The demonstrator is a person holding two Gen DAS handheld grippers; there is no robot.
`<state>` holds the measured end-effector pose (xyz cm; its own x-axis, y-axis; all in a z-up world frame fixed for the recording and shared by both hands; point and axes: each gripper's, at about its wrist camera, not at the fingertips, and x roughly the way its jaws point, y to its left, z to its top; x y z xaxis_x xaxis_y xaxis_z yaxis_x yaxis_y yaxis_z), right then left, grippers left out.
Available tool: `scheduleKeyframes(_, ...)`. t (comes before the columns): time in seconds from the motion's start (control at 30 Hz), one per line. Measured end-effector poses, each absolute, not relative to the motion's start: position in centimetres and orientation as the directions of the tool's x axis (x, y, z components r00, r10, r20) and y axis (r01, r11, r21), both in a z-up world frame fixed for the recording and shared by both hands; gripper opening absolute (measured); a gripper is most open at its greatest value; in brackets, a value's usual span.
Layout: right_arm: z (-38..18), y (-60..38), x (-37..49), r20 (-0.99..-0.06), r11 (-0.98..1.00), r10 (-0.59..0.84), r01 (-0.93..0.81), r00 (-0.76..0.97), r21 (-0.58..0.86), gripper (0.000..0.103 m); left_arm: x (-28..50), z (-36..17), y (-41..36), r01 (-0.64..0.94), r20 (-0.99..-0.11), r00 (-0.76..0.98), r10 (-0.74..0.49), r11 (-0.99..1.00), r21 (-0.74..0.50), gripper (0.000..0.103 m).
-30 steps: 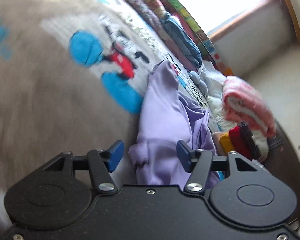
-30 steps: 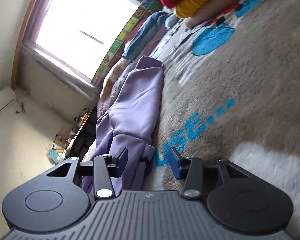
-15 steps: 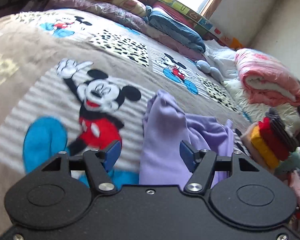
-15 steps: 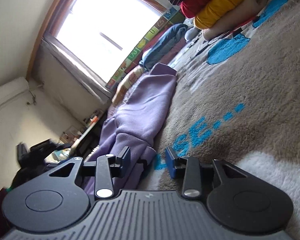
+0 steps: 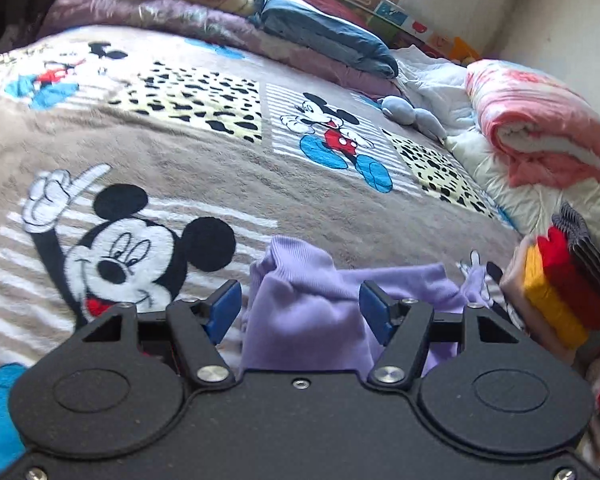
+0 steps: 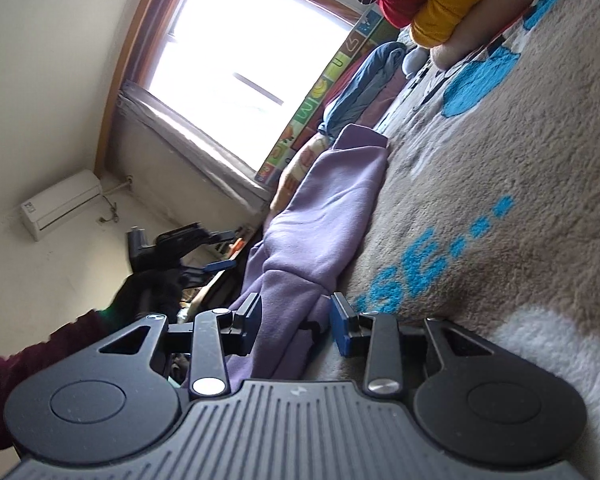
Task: Fold clothes
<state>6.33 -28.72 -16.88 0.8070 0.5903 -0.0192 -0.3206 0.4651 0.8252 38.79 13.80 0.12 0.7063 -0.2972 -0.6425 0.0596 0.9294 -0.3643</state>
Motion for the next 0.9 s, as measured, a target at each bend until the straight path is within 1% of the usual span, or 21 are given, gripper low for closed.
scheduleKeyframes(0.27,-16.9,-29.0,6.6,0.003,0.44,0.609,-0.341,0.793,0.831,0.038,41.7,-1.8,12.6,0.043,-0.708,0.663,-0.243,0.956,-0.289,0.064)
scheduleKeyframes(0.3,-16.9,-29.0,6.6,0.004,0.439,0.61,-0.342,0.792,0.831,0.038,41.9,-2.1,12.5,0.043,-0.714,0.658,-0.24,0.958,-0.283,0.057)
scheduleKeyframes(0.33,-16.9,-29.1,6.6,0.004,0.439,0.61,-0.342,0.792,0.831,0.038,42.0,-2.3,12.4,0.05,-0.714,0.656,-0.245,0.958,-0.283,0.029)
scheduleKeyframes(0.37,-16.9,-29.1,6.6,0.004,0.438,0.611,-0.343,0.792,0.831,0.038,41.7,-2.2,12.3,0.061,-0.707,0.662,-0.248,0.958,-0.279,0.017)
scheduleKeyframes(0.4,-16.9,-29.2,6.7,0.004,0.438,0.611,-0.343,0.791,0.831,0.038,41.4,-2.0,12.1,0.073,-0.698,0.671,-0.249,0.96,-0.272,0.01)
scheduleKeyframes(0.63,-17.2,-29.3,6.6,0.005,0.438,0.612,-0.344,0.791,0.831,0.038,37.3,1.5,13.0,0.13,-0.614,0.749,-0.247,0.965,-0.23,0.009)
scheduleKeyframes(0.9,-17.1,-29.1,6.5,0.002,0.441,0.61,-0.341,0.792,0.83,0.038,31.9,5.6,17.9,0.08,-0.508,0.843,-0.176,0.976,-0.205,0.009)
